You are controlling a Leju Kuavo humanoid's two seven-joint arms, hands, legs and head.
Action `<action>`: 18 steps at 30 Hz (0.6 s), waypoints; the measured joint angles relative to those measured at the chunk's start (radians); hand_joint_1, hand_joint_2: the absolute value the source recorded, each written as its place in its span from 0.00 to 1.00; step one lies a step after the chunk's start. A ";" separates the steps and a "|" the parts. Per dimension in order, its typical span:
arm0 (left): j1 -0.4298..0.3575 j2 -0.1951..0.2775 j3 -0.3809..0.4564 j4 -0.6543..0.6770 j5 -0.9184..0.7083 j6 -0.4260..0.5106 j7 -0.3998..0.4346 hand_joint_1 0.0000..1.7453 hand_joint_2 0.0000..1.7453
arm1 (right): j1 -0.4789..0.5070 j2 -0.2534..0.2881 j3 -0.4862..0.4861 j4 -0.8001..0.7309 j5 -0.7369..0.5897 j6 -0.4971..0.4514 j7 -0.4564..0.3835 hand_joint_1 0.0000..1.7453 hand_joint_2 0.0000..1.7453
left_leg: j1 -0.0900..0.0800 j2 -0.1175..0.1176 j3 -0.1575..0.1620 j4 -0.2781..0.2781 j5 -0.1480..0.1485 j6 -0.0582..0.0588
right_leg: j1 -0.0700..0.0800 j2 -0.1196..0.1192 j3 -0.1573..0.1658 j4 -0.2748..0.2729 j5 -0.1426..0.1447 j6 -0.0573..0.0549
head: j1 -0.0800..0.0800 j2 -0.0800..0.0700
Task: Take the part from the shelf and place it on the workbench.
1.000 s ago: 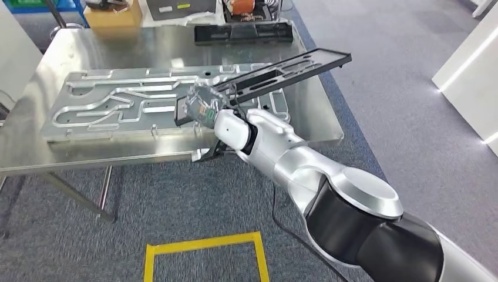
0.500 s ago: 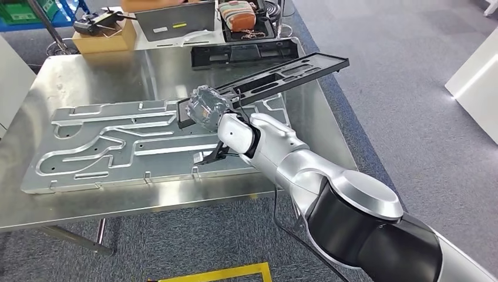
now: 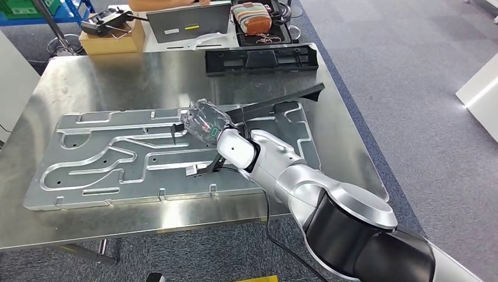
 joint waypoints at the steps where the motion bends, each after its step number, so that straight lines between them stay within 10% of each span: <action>1: 0.000 -0.003 0.000 0.000 -0.002 0.001 -0.004 0.00 1.00 | 0.005 0.001 -0.007 0.000 0.000 -0.004 0.002 0.25 0.25 | -0.001 0.000 0.002 0.000 -0.002 -0.001 | 0.005 -0.001 0.012 -0.040 0.020 -0.008 | 0.000 0.000; 2: 0.000 -0.006 0.000 0.000 -0.005 0.001 -0.008 0.00 1.00 | 0.011 0.001 -0.014 0.000 0.000 -0.008 0.003 0.00 0.00 | 0.000 0.000 0.002 0.000 -0.005 -0.002 | 0.007 -0.001 0.018 -0.057 0.024 -0.006 | 0.000 0.000; 5: 0.001 -0.007 0.000 0.000 -0.015 0.003 -0.012 0.00 1.00 | 0.027 0.005 -0.030 0.000 0.000 -0.013 0.005 0.00 0.00 | 0.001 0.002 0.003 0.001 -0.010 -0.004 | 0.005 0.003 0.021 -0.064 0.023 0.018 | 0.001 0.000; 18: 0.002 -0.006 0.000 0.000 -0.006 0.008 -0.014 0.00 1.00 | 0.044 0.007 -0.101 0.000 0.003 -0.044 0.015 0.00 0.00 | 0.001 0.002 0.007 -0.004 -0.010 -0.008 | 0.005 0.004 0.021 -0.062 0.020 0.013 | 0.001 0.000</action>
